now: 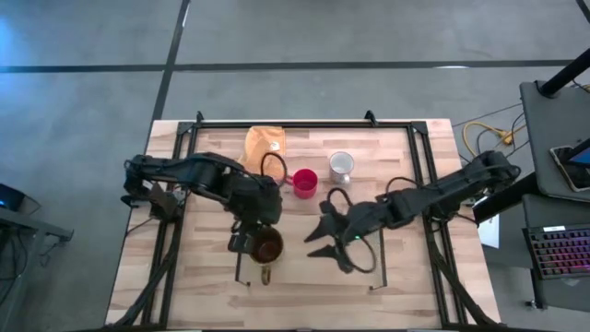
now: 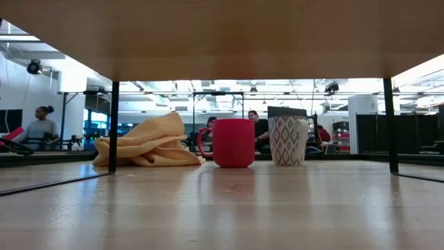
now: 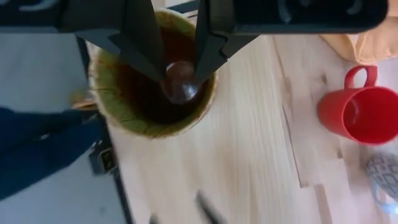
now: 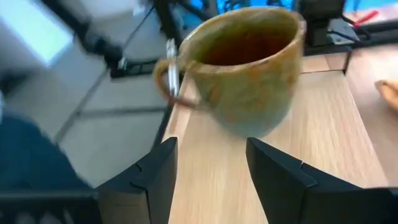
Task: Stack small to large cups/mugs on shelf
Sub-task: Put the white mug on the shelf
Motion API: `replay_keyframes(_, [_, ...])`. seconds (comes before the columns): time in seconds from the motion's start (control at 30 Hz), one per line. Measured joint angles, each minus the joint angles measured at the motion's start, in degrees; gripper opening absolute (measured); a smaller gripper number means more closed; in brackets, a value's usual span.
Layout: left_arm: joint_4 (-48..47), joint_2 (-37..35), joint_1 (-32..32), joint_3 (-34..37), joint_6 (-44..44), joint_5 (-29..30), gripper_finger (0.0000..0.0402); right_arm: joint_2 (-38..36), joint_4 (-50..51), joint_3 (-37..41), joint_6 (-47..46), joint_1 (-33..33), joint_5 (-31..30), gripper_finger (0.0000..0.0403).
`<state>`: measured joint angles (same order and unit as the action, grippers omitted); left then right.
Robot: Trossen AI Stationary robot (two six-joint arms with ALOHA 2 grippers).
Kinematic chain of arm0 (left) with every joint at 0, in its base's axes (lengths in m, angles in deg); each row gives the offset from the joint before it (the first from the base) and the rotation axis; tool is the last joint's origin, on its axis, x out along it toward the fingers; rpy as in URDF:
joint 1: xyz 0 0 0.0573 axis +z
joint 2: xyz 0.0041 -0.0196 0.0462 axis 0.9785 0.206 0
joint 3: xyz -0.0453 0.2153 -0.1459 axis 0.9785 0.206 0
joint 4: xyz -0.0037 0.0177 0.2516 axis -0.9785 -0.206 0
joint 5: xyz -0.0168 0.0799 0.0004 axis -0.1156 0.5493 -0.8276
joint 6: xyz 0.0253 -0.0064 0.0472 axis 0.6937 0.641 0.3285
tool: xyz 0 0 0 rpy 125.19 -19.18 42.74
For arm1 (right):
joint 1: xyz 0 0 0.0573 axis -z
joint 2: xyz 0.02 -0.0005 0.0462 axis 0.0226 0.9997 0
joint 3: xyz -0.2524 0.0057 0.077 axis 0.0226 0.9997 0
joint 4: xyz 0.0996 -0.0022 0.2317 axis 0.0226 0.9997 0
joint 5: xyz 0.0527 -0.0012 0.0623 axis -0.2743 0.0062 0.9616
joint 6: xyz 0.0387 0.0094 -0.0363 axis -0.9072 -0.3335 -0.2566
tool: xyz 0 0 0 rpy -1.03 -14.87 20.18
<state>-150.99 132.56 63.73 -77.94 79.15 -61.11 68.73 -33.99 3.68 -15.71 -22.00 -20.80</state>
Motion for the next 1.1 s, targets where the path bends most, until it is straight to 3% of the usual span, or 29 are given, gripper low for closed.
replay_keyframes(0.27, [2.96,-4.81,-0.12,0.33,-2.81,0.22,0.0069,3.70,-18.83,-0.02,-13.93,-0.06,0.11,0.0185])
replay_keyframes(0.37, [3.00,-6.12,-0.12,0.37,-4.12,0.73,0.0069,4.09,-25.80,-0.02,-23.16,-0.11,0.05,0.0185])
replay_keyframes(0.47, [2.99,-6.72,-0.12,0.40,-4.30,1.43,0.0069,3.72,-28.01,-0.04,-29.27,-0.12,0.04,0.0185])
replay_keyframes(0.97, [1.79,-6.87,-0.36,2.52,-5.27,1.28,0.0069,4.64,-28.48,-0.04,-24.10,0.22,-6.02,0.0185])
replay_keyframes(1.1, [1.69,-7.64,-0.34,2.52,-5.24,1.92,0.0068,2.32,-23.35,-0.04,-20.62,1.72,-8.28,0.0185])
